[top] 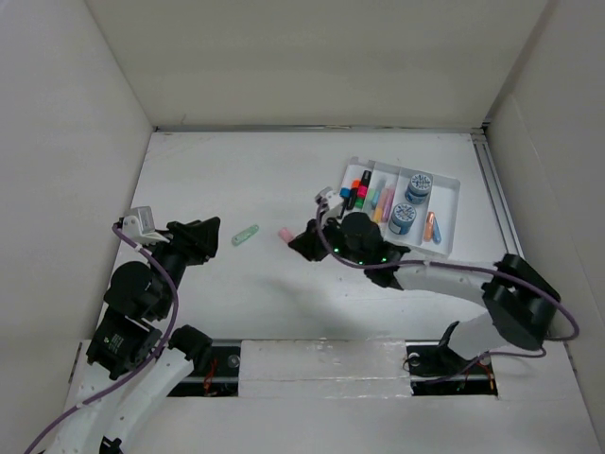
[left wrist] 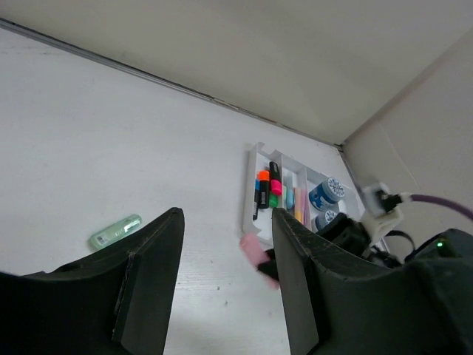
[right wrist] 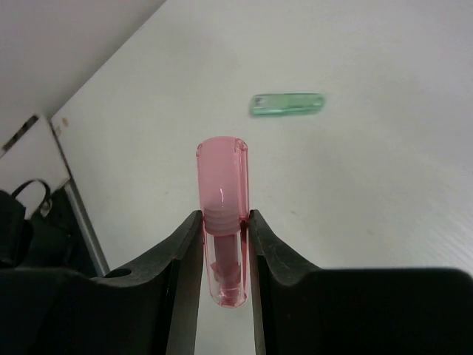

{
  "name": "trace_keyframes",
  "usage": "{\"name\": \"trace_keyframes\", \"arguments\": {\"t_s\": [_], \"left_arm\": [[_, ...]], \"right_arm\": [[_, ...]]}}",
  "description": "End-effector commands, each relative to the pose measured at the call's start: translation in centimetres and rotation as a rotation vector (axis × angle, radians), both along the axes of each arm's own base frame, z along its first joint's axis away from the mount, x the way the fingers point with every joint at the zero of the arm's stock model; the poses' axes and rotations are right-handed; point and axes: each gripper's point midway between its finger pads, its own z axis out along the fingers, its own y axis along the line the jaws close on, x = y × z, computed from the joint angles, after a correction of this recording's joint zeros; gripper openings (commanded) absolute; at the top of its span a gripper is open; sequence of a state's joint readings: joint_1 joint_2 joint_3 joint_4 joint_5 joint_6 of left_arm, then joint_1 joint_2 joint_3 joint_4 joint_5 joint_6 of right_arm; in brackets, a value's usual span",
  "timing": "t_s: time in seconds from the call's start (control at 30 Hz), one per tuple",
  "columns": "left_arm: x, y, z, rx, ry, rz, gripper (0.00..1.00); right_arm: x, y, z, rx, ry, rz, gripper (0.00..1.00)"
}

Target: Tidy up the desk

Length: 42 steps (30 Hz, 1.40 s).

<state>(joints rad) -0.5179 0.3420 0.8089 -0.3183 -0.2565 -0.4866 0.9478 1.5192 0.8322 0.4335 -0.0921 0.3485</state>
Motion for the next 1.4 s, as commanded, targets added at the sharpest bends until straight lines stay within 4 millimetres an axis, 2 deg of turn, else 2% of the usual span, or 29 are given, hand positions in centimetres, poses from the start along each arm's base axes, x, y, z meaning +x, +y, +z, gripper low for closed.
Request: {"name": "trace_keyframes", "arguments": {"t_s": [0.0, 0.03, 0.07, 0.1, 0.13, 0.17, 0.2, 0.27, 0.3, 0.33, 0.37, 0.4, 0.53, 0.57, 0.63, 0.67, 0.73, 0.77, 0.83, 0.9, 0.93, 0.97, 1.07, 1.1, 1.13, 1.2, 1.3, 1.33, 1.37], "left_arm": [[-0.1, -0.3, 0.8, -0.009, -0.041, -0.017, 0.47], [-0.1, -0.3, 0.9, -0.011, -0.045, -0.019, 0.47], [-0.1, -0.3, 0.9, -0.010, -0.043, -0.019, 0.47], [-0.1, -0.3, 0.9, -0.010, -0.043, -0.021, 0.47], [-0.1, -0.3, 0.8, -0.009, -0.042, -0.019, 0.47], [-0.1, -0.3, 0.8, -0.009, -0.041, -0.021, 0.47], [-0.1, -0.3, 0.8, -0.009, -0.041, -0.021, 0.47], [-0.1, -0.4, 0.9, -0.009, -0.041, -0.022, 0.47], [0.0, -0.4, 0.8, -0.008, -0.039, -0.024, 0.47], [-0.1, -0.4, 0.9, -0.009, -0.042, -0.021, 0.47], [0.0, -0.4, 0.9, -0.009, -0.041, -0.022, 0.47], [0.0, -0.4, 0.8, -0.007, -0.038, -0.022, 0.47], [0.0, -0.5, 0.8, -0.008, -0.039, -0.024, 0.47], [0.1, -0.5, 0.7, -0.005, -0.037, -0.022, 0.47], [0.1, -0.4, 0.8, -0.006, -0.038, -0.021, 0.47], [0.1, -0.4, 0.8, -0.005, -0.037, -0.019, 0.47], [0.1, -0.4, 0.8, -0.005, -0.037, -0.017, 0.47], [0.1, -0.4, 0.9, -0.006, -0.040, -0.019, 0.47], [0.0, -0.3, 0.9, -0.006, -0.040, -0.017, 0.47], [0.1, -0.3, 0.7, -0.004, -0.036, -0.016, 0.47], [0.1, -0.4, 0.8, -0.005, -0.037, -0.019, 0.47], [0.1, -0.4, 0.8, -0.005, -0.037, -0.017, 0.47], [0.1, -0.4, 0.7, -0.003, -0.034, -0.019, 0.47], [0.1, -0.4, 0.8, -0.005, -0.037, -0.019, 0.47], [0.1, -0.4, 0.7, -0.004, -0.036, -0.019, 0.47], [0.2, -0.5, 0.7, -0.003, -0.034, -0.021, 0.47], [0.2, -0.5, 0.7, -0.003, -0.033, -0.021, 0.47], [0.2, -0.5, 0.7, -0.002, -0.032, -0.018, 0.47], [0.3, -0.4, 0.6, 0.000, -0.028, -0.015, 0.47]], "right_arm": [[3.1, -5.2, 4.2, 0.159, -0.004, -0.208, 0.08], [4.4, -7.9, 3.2, 0.143, 0.005, -0.332, 0.08], [6.2, -10.7, 3.6, 0.160, 0.007, -0.432, 0.07], [6.5, -13.1, 5.1, 0.213, 0.012, -0.504, 0.07], [6.9, -15.7, 4.0, 0.215, 0.026, -0.586, 0.07], [8.4, -21.2, 4.1, 0.272, 0.047, -0.760, 0.07], [8.1, -21.7, 5.5, 0.306, 0.019, -0.768, 0.07], [8.4, -25.6, 4.3, 0.316, 0.050, -0.881, 0.07], [9.0, -28.9, 3.7, 0.318, 0.063, -0.981, 0.07], [8.9, -30.3, 3.8, 0.329, 0.062, -1.016, 0.07], [8.8, -31.8, 2.7, 0.308, 0.088, -1.060, 0.07], [9.2, -34.4, 2.4, 0.309, 0.088, -1.132, 0.07], [10.1, -38.0, 0.0, 0.305, 0.173, -1.197, 0.07], [10.6, -38.2, -1.0, 0.298, 0.202, -1.191, 0.07], [11.3, -39.1, -1.5, 0.312, 0.242, -1.190, 0.08], [11.7, -39.4, -2.4, 0.305, 0.270, -1.192, 0.10], [12.5, -39.7, -2.4, 0.325, 0.289, -1.169, 0.11], [12.7, -40.6, -2.5, 0.338, 0.294, -1.184, 0.12], [12.9, -41.0, -3.4, 0.359, 0.329, -1.176, 0.13], [13.2, -41.6, -3.8, 0.369, 0.342, -1.180, 0.22], [13.4, -41.5, -3.5, 0.371, 0.343, -1.171, 0.28], [13.4, -41.9, -3.6, 0.370, 0.343, -1.178, 0.38], [13.4, -42.1, -2.5, 0.364, 0.313, -1.184, 0.52], [13.3, -42.4, -2.3, 0.358, 0.301, -1.198, 0.52], [13.1, -42.5, -1.1, 0.364, 0.265, -1.199, 0.53], [12.7, -42.4, -0.3, 0.370, 0.227, -1.193, 0.59], [12.4, -40.4, 2.1, 0.357, 0.148, -1.121, 0.54], [12.3, -37.8, 2.8, 0.352, 0.133, -1.032, 0.47], [12.5, -36.3, 3.7, 0.356, 0.098, -0.974, 0.24]]}}
